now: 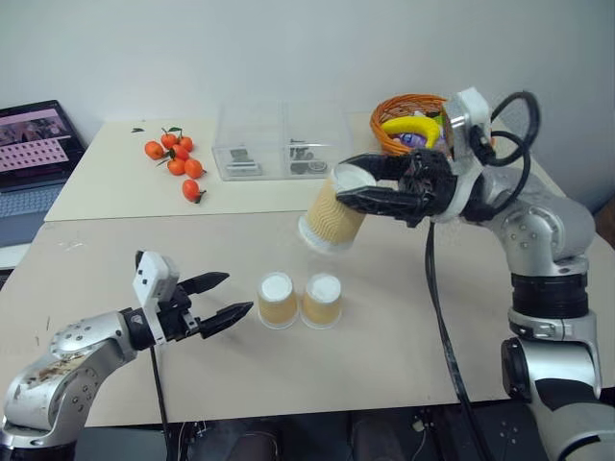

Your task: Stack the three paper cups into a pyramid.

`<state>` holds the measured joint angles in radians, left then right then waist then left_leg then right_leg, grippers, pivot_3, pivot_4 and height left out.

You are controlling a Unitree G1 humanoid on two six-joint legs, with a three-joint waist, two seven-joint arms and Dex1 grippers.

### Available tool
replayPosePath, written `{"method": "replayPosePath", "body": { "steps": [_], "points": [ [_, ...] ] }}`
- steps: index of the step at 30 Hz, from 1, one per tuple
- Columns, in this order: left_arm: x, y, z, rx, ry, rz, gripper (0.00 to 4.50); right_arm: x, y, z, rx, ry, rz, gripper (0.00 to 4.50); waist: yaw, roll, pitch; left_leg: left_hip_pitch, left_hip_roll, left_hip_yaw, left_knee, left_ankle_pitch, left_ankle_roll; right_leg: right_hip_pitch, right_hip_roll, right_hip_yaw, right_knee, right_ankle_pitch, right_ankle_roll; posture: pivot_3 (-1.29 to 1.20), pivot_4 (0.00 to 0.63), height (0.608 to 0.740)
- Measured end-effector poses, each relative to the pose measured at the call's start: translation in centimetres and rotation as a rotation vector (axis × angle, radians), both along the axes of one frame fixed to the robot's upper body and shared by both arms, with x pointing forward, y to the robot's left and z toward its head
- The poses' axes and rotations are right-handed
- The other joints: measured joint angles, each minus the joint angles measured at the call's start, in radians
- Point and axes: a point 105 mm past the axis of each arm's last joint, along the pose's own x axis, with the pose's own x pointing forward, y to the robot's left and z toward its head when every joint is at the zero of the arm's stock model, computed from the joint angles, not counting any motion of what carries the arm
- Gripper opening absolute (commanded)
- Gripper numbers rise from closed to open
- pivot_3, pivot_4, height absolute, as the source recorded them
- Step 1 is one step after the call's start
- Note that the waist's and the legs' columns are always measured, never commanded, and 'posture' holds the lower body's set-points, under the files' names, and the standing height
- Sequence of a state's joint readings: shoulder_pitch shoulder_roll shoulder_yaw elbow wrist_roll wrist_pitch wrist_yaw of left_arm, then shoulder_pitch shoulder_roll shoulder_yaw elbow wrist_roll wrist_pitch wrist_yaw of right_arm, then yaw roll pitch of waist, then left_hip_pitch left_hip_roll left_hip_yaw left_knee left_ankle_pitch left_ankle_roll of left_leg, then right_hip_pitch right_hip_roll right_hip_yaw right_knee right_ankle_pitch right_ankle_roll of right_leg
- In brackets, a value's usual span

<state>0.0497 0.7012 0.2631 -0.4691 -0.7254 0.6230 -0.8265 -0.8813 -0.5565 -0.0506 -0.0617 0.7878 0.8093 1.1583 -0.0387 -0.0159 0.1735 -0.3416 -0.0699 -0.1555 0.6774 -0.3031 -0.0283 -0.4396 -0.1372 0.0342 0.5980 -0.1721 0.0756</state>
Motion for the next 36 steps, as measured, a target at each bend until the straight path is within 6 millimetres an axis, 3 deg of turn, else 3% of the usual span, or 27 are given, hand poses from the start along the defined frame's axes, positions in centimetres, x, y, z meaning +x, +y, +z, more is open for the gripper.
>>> {"method": "replayPosePath", "body": {
  "steps": [13,23,36],
  "points": [
    [0.4,-1.1,-0.1,-0.013,-0.012,-0.038,4.50,-1.3,4.1,-3.8,-0.131,0.017,0.115,2.76,-0.001,0.000,0.000,-0.001,0.001,0.001,0.000,0.000,0.000,-0.001,0.001,0.000,0.000,0.001,0.000,0.00,0.150,0.728],
    [0.6,-1.0,0.0,-0.009,-0.031,-0.030,4.50,0.1,5.0,-5.1,-0.151,-0.025,0.076,2.76,-0.003,0.000,0.000,-0.001,0.001,0.001,0.000,0.000,0.000,-0.002,0.001,0.000,0.000,0.001,-0.001,0.00,0.150,0.728],
    [0.8,-1.2,-0.2,-0.013,-0.031,-0.035,4.50,0.4,5.0,-6.3,-0.205,-0.055,0.079,2.76,-0.003,0.000,0.000,-0.001,0.001,0.001,0.000,0.000,-0.001,-0.002,0.001,0.000,0.000,0.001,-0.001,0.00,0.150,0.728]
  ]
}}
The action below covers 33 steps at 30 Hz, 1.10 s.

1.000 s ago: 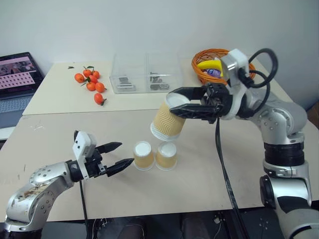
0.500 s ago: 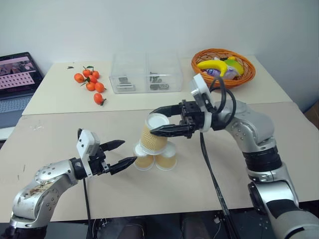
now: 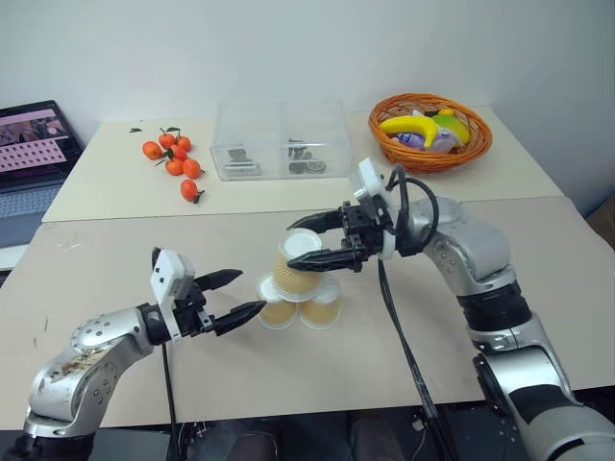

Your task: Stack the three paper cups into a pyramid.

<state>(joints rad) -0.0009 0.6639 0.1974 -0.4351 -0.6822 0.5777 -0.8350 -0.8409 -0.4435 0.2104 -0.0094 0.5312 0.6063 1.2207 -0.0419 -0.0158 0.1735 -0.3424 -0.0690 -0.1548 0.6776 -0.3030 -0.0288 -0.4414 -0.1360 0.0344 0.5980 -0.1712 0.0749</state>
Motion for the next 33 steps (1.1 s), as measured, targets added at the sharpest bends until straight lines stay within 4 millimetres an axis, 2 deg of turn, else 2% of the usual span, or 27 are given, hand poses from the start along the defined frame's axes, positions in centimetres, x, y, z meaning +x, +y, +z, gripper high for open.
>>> {"method": "replayPosePath", "body": {
  "steps": [4,6,7,8,9,12,16,20,27,31,33],
  "points": [
    [0.2,0.1,0.0,0.001,0.000,0.003,4.50,0.0,0.0,-0.1,0.002,0.001,0.001,2.76,0.000,0.000,0.000,0.000,0.000,0.000,0.000,0.000,0.000,0.000,0.000,0.000,0.000,0.000,0.000,0.00,0.150,0.728],
    [0.3,0.1,0.0,0.005,-0.003,0.006,4.50,0.0,-0.1,-0.1,0.005,0.002,0.001,3.77,0.000,0.000,0.000,0.000,0.000,0.000,0.000,0.000,0.000,0.000,0.000,0.000,0.000,0.000,0.000,0.00,0.150,0.728],
    [0.4,0.1,0.1,0.006,-0.007,0.006,4.50,0.0,-0.1,-0.2,0.006,0.003,0.001,3.88,0.000,0.000,0.000,0.000,0.000,0.000,0.000,0.000,0.000,0.000,0.000,0.000,0.000,0.000,0.000,0.00,0.150,0.728],
    [0.4,0.1,0.1,0.006,-0.008,0.005,4.50,-0.1,-0.1,-0.3,0.007,0.007,0.003,4.28,0.000,0.000,0.000,0.000,0.000,0.000,0.000,0.000,0.000,0.000,0.000,0.000,0.000,0.000,0.000,0.00,0.150,0.728],
    [0.4,0.1,0.1,0.006,-0.009,0.005,4.50,-0.1,-0.2,-0.5,0.007,0.014,0.005,4.46,0.000,0.000,0.000,0.000,0.000,0.000,0.000,0.000,0.000,0.000,0.000,0.000,0.000,0.000,0.000,0.00,0.150,0.728],
    [0.4,0.1,0.2,0.005,-0.009,0.002,4.50,0.3,-0.6,-0.8,-0.001,0.039,-0.023,4.46,0.000,0.000,0.000,0.000,0.000,0.000,0.000,0.000,0.000,0.000,0.000,0.000,0.000,0.000,0.000,0.00,0.150,0.728],
    [0.5,0.0,0.2,0.004,-0.010,-0.002,4.50,0.2,-2.9,0.3,-0.001,0.072,-0.044,4.46,0.006,0.000,0.000,0.000,0.000,0.000,0.000,0.000,0.000,0.000,0.000,0.000,-0.001,0.000,0.000,0.00,0.150,0.728],
    [0.7,0.0,0.2,0.001,-0.010,-0.001,4.50,-0.6,-4.3,1.1,-0.011,0.059,-0.029,4.46,0.005,0.000,0.000,-0.001,0.000,0.000,0.000,0.000,0.000,0.000,0.000,0.000,-0.001,0.000,0.000,0.00,0.150,0.728],
    [1.1,0.8,1.3,-0.070,-0.007,0.050,4.50,-0.3,-8.4,1.7,0.024,0.091,-0.160,4.46,0.007,0.000,0.000,-0.001,0.000,0.001,0.000,0.000,0.000,0.001,0.000,0.000,-0.001,0.000,0.000,0.00,0.150,0.728],
    [2.0,2.5,2.0,-0.105,-0.036,0.194,4.50,1.4,-10.8,0.9,0.034,0.068,-0.340,4.46,0.006,-0.001,0.000,0.000,0.000,0.001,0.001,0.000,0.000,0.001,0.000,0.000,0.000,0.000,0.000,0.00,0.150,0.728],
    [2.5,3.9,2.3,-0.136,-0.039,0.309,4.50,3.6,-12.5,-0.2,0.037,0.023,-0.534,4.46,0.006,-0.001,0.000,0.000,0.000,0.002,0.001,0.000,0.000,0.001,0.000,0.001,0.000,0.001,0.000,0.00,0.150,0.728]
  ]
}}
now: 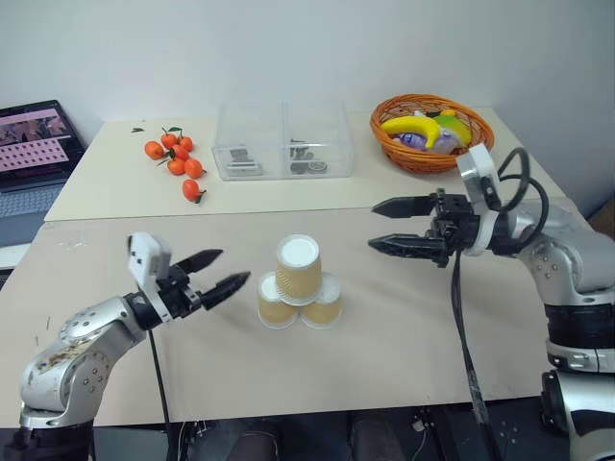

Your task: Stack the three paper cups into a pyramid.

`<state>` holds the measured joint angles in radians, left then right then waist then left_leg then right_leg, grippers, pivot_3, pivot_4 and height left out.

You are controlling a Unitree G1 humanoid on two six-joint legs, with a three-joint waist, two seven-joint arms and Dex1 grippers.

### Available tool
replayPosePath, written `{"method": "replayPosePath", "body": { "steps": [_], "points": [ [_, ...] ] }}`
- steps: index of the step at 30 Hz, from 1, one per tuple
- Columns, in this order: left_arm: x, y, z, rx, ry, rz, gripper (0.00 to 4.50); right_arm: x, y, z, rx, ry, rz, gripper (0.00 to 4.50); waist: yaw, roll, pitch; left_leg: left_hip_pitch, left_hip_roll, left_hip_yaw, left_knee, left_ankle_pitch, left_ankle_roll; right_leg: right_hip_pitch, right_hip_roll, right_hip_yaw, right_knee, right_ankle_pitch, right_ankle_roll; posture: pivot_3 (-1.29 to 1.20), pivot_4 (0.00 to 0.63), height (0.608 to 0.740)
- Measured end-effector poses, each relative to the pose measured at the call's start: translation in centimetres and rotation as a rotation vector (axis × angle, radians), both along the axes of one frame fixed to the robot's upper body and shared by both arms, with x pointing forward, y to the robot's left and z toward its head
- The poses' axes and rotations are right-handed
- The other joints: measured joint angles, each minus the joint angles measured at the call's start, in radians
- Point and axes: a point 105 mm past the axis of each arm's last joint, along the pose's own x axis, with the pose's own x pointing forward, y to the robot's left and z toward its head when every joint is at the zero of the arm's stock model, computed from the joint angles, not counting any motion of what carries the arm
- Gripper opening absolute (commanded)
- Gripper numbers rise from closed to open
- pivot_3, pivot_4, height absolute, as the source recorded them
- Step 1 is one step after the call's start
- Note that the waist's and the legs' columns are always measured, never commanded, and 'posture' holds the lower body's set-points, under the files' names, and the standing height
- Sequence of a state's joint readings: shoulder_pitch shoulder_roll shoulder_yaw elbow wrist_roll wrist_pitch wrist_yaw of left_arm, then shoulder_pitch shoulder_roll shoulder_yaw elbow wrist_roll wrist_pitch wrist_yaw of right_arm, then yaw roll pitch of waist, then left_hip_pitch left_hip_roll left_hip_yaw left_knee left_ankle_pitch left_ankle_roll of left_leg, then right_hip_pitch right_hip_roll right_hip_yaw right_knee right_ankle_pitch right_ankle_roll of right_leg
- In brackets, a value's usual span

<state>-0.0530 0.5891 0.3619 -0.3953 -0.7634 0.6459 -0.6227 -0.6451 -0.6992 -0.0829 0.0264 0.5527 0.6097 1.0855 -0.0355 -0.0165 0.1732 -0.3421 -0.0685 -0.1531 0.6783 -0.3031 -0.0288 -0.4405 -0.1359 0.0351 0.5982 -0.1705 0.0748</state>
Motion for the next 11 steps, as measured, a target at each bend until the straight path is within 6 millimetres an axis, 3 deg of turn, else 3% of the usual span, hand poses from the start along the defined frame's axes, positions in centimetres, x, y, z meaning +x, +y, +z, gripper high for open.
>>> {"method": "replayPosePath", "body": {
  "steps": [6,11],
  "points": [
    [-0.4,4.2,-0.5,-0.059,-0.004,0.278,4.50,3.0,-6.0,-3.7,0.041,0.007,-0.468,4.46,0.007,0.000,0.000,0.000,0.000,0.001,0.000,0.000,-0.001,0.000,0.000,0.001,-0.001,0.001,0.000,0.00,0.150,0.728],
    [-0.6,5.5,-2.1,-0.076,0.018,0.431,4.50,3.1,-9.0,-6.7,0.063,0.048,-0.726,4.46,0.019,0.000,0.000,0.000,0.001,0.002,0.000,0.001,-0.001,0.001,0.001,0.003,-0.001,0.002,0.000,0.00,0.150,0.728]
  ]
}}
